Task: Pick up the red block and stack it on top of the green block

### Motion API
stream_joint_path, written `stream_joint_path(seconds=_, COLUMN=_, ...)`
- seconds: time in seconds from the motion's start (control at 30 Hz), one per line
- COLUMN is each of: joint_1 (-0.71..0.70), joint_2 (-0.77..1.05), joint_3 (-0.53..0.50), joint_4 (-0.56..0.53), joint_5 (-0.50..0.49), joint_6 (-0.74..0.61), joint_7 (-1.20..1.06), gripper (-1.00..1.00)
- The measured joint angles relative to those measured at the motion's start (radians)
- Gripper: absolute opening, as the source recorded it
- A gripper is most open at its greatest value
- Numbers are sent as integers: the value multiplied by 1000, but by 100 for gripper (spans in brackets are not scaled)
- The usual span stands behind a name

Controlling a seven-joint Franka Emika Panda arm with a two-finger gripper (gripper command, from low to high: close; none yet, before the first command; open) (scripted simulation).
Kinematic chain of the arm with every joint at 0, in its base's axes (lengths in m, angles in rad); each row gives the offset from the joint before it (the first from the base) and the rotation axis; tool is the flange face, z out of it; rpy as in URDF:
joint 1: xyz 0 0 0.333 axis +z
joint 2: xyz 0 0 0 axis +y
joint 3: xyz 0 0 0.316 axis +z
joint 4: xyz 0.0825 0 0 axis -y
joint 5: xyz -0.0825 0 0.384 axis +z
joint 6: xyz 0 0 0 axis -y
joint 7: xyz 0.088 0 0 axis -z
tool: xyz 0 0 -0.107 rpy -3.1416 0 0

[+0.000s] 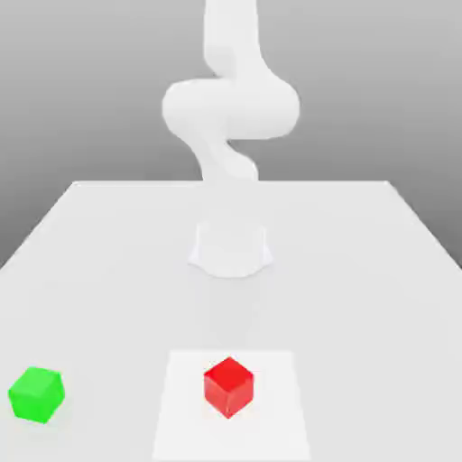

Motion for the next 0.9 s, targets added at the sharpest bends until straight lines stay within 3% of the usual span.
stream_joint_path(seconds=0.43, joint_1=71, joint_2=479, joint_3=-88, joint_4=-234, joint_5=-61, joint_6=262, joint_7=-395, gripper=0)
stream_joint_path(seconds=0.67, joint_1=82, joint_2=733, joint_3=-94, joint_4=-357, joint_5=24, joint_6=404, joint_7=-685, gripper=0)
stream_joint_path(seconds=0.87, joint_1=49, joint_2=950, joint_3=-48, joint_4=-345, joint_5=90, joint_6=579, joint_7=-762, gripper=0)
stream_joint_path(seconds=0.9, joint_1=44, joint_2=977, joint_3=-41, joint_4=-341, joint_5=95, joint_6=602, joint_7=-767, gripper=-100)
